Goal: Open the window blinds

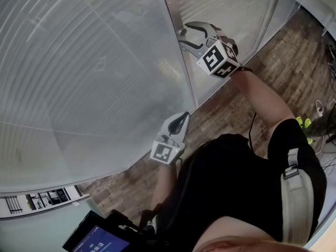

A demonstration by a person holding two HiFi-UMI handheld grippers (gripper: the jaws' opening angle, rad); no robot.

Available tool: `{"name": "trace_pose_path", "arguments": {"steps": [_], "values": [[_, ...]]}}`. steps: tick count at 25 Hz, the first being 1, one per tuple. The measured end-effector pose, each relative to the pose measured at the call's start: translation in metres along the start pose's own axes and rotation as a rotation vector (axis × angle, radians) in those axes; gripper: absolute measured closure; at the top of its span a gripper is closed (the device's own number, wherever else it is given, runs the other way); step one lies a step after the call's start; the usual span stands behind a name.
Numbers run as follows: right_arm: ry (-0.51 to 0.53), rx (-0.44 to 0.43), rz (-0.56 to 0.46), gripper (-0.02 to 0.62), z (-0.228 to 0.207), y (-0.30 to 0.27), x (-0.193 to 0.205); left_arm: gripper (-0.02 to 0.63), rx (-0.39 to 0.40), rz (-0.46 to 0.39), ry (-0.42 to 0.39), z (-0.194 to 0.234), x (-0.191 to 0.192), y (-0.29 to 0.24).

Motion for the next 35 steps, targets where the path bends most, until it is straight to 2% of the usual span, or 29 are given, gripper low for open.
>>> {"name": "trace_pose_path", "arguments": {"steps": [3, 8, 11, 15, 17, 22, 25, 35], "values": [[0.154, -0.029, 0.005, 0.36, 0.005, -0.004, -0.006, 0.603, -0.011, 0.001, 0.023, -0.001, -0.001, -0.006], [0.458, -0.064, 0.038, 0.376, 0.012, 0.007, 0.011, 0.603, -0.005, 0.008, 0.011, -0.025, 0.005, -0.022], [0.579, -0.08, 0.044, 0.388, 0.017, 0.005, 0.013, 0.603, -0.022, 0.009, 0.015, -0.031, 0.008, -0.023], [0.648, -0.089, 0.045, 0.398, 0.022, -0.007, 0.009, 0.603, -0.041, 0.002, 0.022, -0.03, 0.007, -0.021], [0.668, -0.086, 0.042, 0.422, 0.021, -0.002, 0.009, 0.603, -0.044, -0.001, 0.015, -0.039, 0.007, -0.026], [0.712, -0.083, 0.039, 0.424, 0.015, 0.007, 0.012, 0.603, -0.052, -0.012, -0.002, -0.057, 0.01, -0.038], [0.751, -0.073, 0.039, 0.471, 0.017, 0.01, 0.012, 0.603, -0.059, -0.017, -0.003, -0.063, 0.013, -0.035], [0.821, -0.06, 0.052, 0.472, 0.019, 0.005, 0.008, 0.603, -0.077, -0.037, -0.006, -0.067, 0.011, -0.034]]}}
Point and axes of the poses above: the fingertips, and each gripper's own axes: y backward along the fingers, z to its left, x out of its underside, the point moved 6 cm from there along y, backward along the fingers, and after that the axes turned 8 degrees about -z, right-handed, at the moved point
